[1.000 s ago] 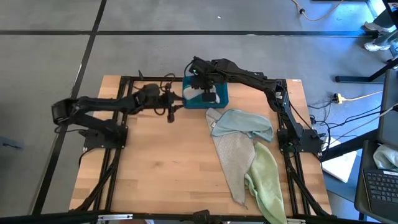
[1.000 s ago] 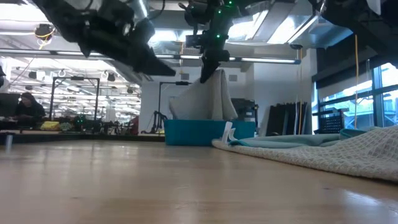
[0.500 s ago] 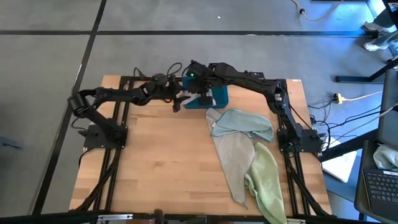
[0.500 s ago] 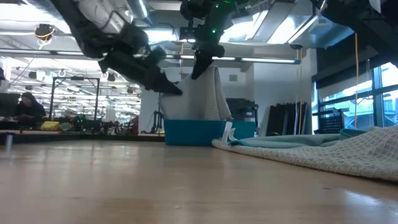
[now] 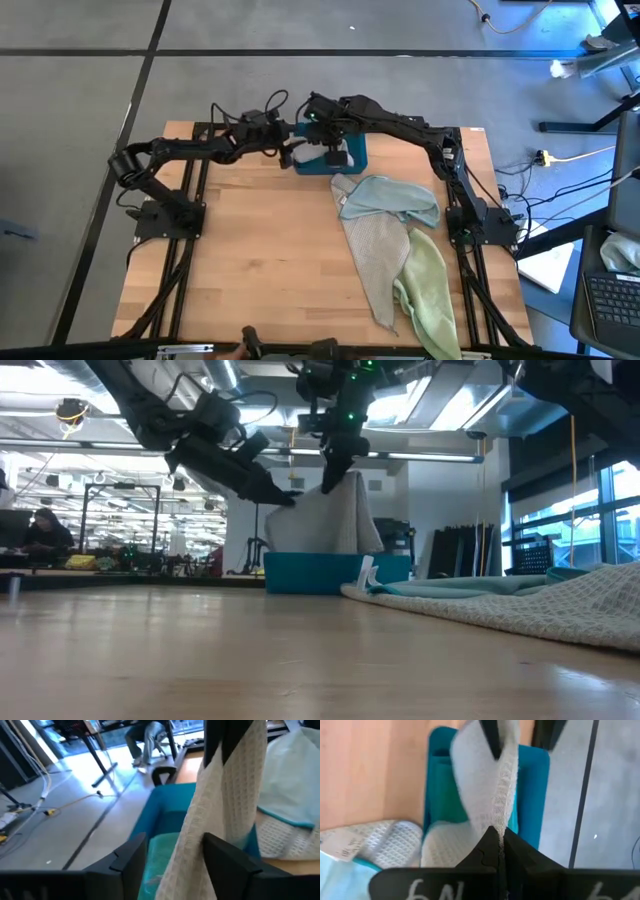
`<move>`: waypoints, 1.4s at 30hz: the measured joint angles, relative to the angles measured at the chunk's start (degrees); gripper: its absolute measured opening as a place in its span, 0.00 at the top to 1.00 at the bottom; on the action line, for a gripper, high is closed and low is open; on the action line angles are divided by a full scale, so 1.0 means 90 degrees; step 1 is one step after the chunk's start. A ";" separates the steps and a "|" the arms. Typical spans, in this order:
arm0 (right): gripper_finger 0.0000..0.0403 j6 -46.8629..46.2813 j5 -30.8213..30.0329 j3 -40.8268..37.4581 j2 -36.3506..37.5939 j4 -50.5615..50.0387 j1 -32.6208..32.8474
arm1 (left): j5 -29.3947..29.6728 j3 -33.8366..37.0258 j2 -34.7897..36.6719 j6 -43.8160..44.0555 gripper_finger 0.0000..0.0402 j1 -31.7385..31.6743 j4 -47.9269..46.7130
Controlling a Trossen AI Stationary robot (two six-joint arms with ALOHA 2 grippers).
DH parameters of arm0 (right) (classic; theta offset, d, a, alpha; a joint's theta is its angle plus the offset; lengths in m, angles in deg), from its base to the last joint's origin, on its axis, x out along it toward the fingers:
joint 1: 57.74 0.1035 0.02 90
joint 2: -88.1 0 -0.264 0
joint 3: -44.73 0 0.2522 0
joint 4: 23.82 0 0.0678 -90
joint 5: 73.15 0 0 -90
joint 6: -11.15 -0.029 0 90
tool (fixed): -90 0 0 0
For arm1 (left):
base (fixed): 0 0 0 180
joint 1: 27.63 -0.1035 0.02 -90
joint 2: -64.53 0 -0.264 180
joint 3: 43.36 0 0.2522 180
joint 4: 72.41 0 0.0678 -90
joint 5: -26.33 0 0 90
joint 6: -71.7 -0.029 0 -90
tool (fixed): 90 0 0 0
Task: Fold microfiber towels
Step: Put the left folded gray towel into the blue bin
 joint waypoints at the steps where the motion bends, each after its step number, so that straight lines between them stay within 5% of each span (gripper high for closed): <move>1: 0.98 0.0002 0.0000 0.0000 0.0000 0.0007 -0.0042 | 0.0004 0.0000 0.0008 -0.0003 0.58 -0.0029 0.0039; 11: 0.98 0.0115 0.0329 0.0000 0.0000 0.0255 -0.0274 | -0.0676 0.0000 0.0008 -0.0108 0.89 -0.0163 -0.0260; 23: 0.98 0.0198 0.0386 -0.0046 0.0000 0.0154 -0.0371 | -0.2753 0.0000 0.0008 0.0721 0.66 -0.0886 -0.0356; 28: 0.98 0.0284 0.0726 -0.0046 0.0000 0.0290 -0.0364 | -0.2201 -0.0002 -0.0018 0.0361 0.62 -0.0835 -0.0564; 38: 0.98 0.0274 0.0731 -0.0046 0.0000 0.0352 -0.0357 | -0.3001 -0.0002 -0.0036 0.0716 0.58 -0.0720 -0.0593; 42: 0.98 0.0269 0.0834 -0.0046 0.0000 0.0421 -0.0341 | -0.1932 -0.0002 -0.0036 0.0585 0.58 -0.0538 -0.0641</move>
